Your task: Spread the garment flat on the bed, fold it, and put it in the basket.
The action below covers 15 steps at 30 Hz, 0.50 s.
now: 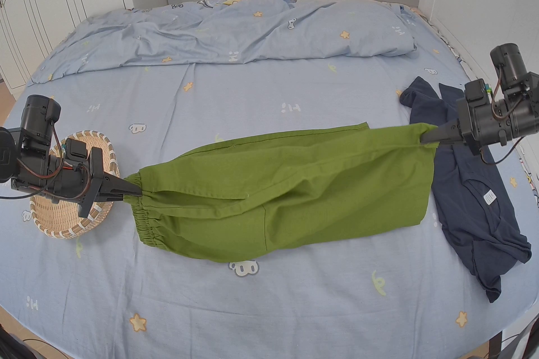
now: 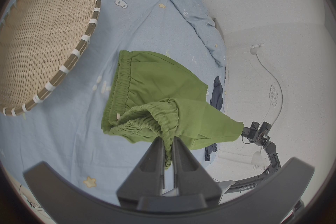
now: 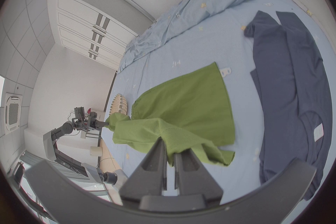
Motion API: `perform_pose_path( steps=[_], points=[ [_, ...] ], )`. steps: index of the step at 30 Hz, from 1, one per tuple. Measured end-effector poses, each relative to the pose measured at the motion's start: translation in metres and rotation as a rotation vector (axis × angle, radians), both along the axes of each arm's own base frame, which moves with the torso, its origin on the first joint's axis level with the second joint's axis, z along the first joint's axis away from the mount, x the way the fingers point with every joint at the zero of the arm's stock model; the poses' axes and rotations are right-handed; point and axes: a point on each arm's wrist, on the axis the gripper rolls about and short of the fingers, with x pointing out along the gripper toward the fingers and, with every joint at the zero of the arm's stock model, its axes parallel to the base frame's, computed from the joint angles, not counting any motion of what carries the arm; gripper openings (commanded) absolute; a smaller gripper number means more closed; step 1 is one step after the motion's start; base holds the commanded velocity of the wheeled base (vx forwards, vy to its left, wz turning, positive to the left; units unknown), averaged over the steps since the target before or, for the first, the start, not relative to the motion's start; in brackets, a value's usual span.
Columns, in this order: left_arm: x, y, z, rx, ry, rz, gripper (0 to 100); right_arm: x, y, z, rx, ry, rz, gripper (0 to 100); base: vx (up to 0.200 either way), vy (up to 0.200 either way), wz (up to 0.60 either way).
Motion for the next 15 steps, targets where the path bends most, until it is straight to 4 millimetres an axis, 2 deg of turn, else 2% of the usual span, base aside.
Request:
perform_pose_path(
  steps=[6, 15],
  points=[
    [0.016, 0.011, -0.001, -0.004, -0.001, 0.042, 0, 0.032, 0.001, 0.012, 0.006, -0.052, -0.006, 0, 0.000, 0.000, 0.00],
    [0.036, 0.018, -0.001, -0.003, -0.016, 0.058, 0, 0.065, 0.003, 0.017, 0.010, -0.108, -0.008, 0, 0.000, 0.000, 0.00]
  ],
)
